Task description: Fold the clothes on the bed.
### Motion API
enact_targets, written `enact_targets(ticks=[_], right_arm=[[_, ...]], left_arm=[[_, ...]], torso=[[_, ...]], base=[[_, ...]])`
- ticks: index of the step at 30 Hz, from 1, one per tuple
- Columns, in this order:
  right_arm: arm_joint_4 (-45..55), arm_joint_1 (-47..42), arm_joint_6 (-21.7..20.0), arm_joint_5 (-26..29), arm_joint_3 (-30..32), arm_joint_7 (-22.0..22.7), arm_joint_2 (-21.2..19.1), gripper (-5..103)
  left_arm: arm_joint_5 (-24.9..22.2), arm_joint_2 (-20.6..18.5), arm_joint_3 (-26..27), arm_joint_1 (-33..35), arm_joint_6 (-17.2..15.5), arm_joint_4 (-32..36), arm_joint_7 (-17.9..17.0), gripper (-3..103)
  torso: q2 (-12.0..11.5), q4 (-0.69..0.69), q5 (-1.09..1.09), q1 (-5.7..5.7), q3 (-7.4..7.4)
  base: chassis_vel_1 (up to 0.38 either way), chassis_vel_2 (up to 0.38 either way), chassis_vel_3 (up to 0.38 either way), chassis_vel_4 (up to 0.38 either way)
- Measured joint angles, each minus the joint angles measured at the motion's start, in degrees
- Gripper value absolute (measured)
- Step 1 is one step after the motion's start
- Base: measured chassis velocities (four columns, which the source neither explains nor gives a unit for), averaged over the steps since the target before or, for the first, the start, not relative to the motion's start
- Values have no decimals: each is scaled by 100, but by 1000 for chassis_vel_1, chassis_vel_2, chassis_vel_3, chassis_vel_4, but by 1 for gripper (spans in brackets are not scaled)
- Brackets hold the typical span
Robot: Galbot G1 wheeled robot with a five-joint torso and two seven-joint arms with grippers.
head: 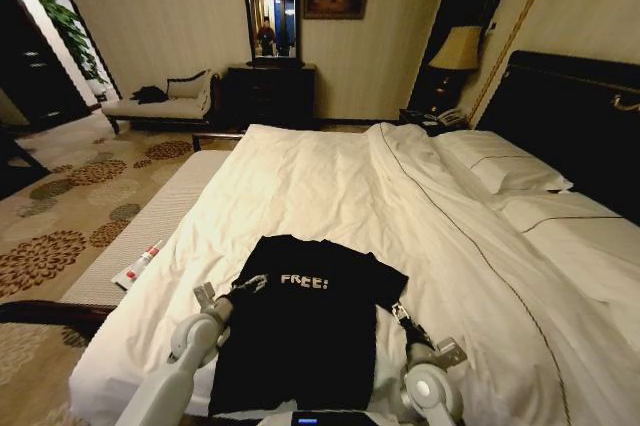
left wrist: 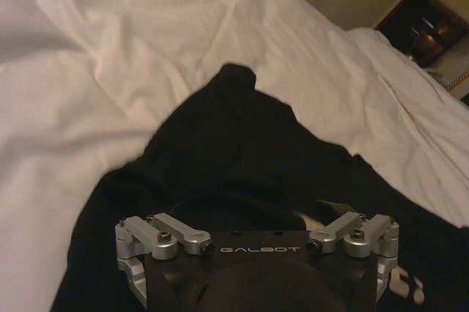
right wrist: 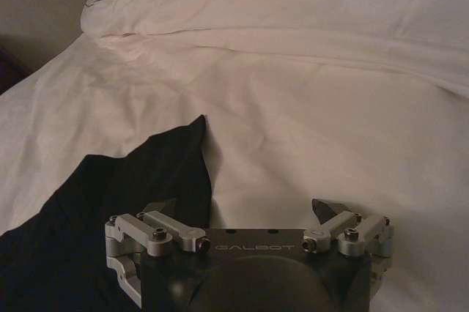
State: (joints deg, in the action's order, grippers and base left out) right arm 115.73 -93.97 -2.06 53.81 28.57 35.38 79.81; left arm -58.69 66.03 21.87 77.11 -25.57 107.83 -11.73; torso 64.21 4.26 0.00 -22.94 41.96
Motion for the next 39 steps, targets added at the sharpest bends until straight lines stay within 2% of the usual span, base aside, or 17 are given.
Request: enact_targets(ticks=[11, 17, 22, 28, 33, 39], right_arm=[[-41, 18, 4, -55, -58, 6, 55, 100], [-43, 13, 4, -78, -70, 12, 69, 100], [-43, -24, 4, -127, -102, 22, 74, 100], [-9, -117, 4, -210, -131, 42, 109, 100], [19, -203, 9, -245, -91, 45, 110, 100], [40, -245, 15, -279, -71, 65, 113, 100]], left_arm=[[141, -124, -39, 433, -1, 273, 16, 100], [-216, -63, 392, 347, 17, 645, -48, 100], [-349, -124, 593, -139, -48, 168, -142, 100], [-325, -67, 376, -714, -191, -305, -160, 100], [-364, -33, 365, -1011, -255, -624, -223, 100], [-561, -99, 534, -1061, -392, -680, -243, 100]], torso=[[0, -1, -1, 0, 0], [1, 0, 0, 0, 0], [0, 0, -1, 0, 0], [0, 0, 0, 0, 1], [0, 1, -1, 0, 1], [0, 0, 0, 0, 1]], base=[[0, 0, 0, 0], [0, 0, 0, 0], [0, 0, 0, 0], [0, 0, 0, 0], [0, 0, 0, 0], [0, 0, 0, 0]])
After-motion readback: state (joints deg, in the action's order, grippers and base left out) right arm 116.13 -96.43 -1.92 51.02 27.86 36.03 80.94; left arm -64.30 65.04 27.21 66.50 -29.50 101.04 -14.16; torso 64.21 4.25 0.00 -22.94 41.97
